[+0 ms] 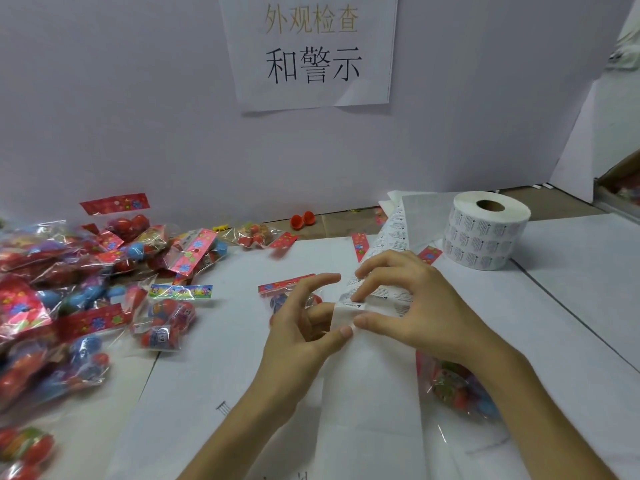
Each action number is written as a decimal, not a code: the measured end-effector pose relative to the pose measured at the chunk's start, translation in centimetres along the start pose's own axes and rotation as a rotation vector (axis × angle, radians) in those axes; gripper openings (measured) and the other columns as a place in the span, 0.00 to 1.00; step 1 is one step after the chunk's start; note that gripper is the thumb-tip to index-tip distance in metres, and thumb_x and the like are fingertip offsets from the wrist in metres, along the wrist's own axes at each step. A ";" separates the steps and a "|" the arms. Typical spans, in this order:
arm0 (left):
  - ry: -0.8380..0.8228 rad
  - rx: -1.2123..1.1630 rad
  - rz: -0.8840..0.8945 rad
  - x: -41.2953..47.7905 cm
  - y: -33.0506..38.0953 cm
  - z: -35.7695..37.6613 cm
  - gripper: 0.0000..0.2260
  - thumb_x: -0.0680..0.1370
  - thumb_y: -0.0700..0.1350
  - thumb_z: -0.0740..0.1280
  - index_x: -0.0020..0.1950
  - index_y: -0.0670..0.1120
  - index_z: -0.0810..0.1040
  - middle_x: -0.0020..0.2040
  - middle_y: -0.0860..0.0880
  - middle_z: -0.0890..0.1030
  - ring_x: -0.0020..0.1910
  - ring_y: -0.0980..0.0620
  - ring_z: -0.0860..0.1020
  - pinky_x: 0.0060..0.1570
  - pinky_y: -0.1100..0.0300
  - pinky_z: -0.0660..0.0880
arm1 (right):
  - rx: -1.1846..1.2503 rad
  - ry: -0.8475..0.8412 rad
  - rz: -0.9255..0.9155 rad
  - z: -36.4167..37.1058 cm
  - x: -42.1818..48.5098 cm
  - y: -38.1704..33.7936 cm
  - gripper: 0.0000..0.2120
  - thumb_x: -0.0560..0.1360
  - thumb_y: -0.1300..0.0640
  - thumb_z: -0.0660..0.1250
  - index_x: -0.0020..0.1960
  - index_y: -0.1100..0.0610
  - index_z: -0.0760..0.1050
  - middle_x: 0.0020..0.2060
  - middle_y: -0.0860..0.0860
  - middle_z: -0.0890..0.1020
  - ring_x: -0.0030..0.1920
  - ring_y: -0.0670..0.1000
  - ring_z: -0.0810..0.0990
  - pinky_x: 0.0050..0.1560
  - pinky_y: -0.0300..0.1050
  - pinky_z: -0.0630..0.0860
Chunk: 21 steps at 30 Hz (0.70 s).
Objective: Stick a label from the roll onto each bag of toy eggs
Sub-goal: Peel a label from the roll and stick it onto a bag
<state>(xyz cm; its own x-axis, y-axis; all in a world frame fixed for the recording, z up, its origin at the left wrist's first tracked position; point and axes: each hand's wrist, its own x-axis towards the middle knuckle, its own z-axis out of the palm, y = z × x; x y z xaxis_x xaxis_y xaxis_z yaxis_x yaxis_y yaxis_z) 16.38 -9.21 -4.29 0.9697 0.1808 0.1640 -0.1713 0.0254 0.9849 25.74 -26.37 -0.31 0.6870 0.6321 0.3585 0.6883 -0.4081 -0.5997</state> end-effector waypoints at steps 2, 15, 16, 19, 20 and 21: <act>0.000 0.036 0.020 0.1 0.0 0.0 0.25 0.78 0.33 0.72 0.62 0.63 0.78 0.43 0.45 0.87 0.49 0.47 0.86 0.52 0.58 0.81 | 0.016 0.012 -0.003 0.1 0.0 0.1 0.07 0.69 0.50 0.80 0.45 0.44 0.84 0.54 0.36 0.79 0.63 0.41 0.73 0.62 0.39 0.68; -0.128 0.099 0.011 -0.1 -0.5 0.5 0.27 0.75 0.34 0.71 0.66 0.61 0.73 0.52 0.50 0.87 0.50 0.46 0.85 0.49 0.57 0.82 | 0.079 0.115 0.033 -0.2 0.3 1.2 0.04 0.73 0.54 0.76 0.40 0.51 0.83 0.44 0.42 0.84 0.51 0.45 0.81 0.54 0.41 0.76; -0.164 0.111 -0.009 -0.2 -0.6 0.5 0.28 0.74 0.37 0.71 0.66 0.63 0.72 0.53 0.51 0.87 0.51 0.45 0.85 0.51 0.55 0.83 | 0.082 0.164 0.046 -0.4 0.3 1.3 0.04 0.74 0.54 0.75 0.41 0.51 0.83 0.42 0.43 0.84 0.48 0.45 0.81 0.51 0.39 0.76; -0.264 0.187 -0.030 -0.4 -1.1 0.7 0.30 0.75 0.41 0.73 0.69 0.67 0.69 0.48 0.53 0.86 0.47 0.46 0.83 0.51 0.54 0.82 | 0.091 0.329 0.088 -0.9 0.4 1.7 0.01 0.75 0.54 0.73 0.45 0.48 0.83 0.41 0.40 0.84 0.44 0.42 0.81 0.45 0.30 0.73; -0.275 0.216 -0.020 -0.5 -1.2 0.7 0.29 0.76 0.43 0.73 0.70 0.67 0.69 0.42 0.53 0.84 0.41 0.48 0.82 0.47 0.57 0.80 | 0.097 0.367 0.094 -1.0 0.4 1.8 0.01 0.76 0.54 0.73 0.46 0.48 0.83 0.41 0.39 0.84 0.44 0.41 0.81 0.44 0.29 0.73; -0.284 0.241 -0.008 -0.5 -1.2 0.7 0.26 0.77 0.45 0.73 0.69 0.67 0.70 0.36 0.53 0.81 0.36 0.50 0.79 0.42 0.60 0.77 | 0.104 0.393 0.099 -1.1 0.4 1.9 0.02 0.76 0.53 0.72 0.47 0.47 0.83 0.41 0.38 0.84 0.44 0.41 0.81 0.43 0.30 0.74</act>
<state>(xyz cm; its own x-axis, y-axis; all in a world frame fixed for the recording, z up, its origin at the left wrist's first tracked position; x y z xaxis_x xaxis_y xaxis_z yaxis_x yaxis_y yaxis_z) 16.18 -10.00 -5.50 0.9863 -0.0989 0.1321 -0.1506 -0.2127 0.9654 27.56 -27.57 -0.51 0.7991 0.2855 0.5290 0.6012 -0.3725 -0.7070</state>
